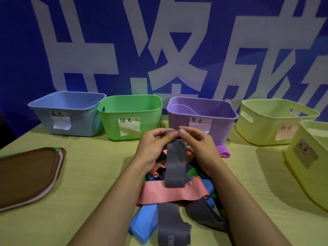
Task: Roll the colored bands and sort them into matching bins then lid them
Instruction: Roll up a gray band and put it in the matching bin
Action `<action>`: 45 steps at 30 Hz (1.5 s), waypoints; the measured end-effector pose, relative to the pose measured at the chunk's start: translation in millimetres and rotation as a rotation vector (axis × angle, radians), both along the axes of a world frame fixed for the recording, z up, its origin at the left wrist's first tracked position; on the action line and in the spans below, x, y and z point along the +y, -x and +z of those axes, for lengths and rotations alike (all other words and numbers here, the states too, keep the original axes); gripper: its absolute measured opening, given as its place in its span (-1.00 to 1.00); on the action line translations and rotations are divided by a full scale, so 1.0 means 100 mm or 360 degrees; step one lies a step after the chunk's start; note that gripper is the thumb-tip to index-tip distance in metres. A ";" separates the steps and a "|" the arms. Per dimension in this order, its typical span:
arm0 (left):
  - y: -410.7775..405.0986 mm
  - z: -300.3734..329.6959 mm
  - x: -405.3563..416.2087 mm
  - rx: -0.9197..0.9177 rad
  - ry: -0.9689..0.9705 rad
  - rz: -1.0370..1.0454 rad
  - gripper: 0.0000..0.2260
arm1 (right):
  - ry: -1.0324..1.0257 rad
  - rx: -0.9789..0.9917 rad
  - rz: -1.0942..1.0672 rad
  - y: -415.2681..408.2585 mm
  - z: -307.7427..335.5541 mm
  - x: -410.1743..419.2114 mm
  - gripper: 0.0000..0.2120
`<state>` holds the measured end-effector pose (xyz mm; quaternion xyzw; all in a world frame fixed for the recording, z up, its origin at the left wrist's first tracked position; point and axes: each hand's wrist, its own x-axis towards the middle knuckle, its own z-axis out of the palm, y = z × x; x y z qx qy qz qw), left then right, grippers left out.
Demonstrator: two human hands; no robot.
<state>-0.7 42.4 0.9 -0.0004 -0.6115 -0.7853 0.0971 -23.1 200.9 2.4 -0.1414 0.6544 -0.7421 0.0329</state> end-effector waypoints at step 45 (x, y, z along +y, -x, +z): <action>0.03 -0.06 0.01 0.0139 0.0330 0.0112 -0.85 | -0.0227 0.0091 -0.0165 0.00 0.01 0.01 -0.69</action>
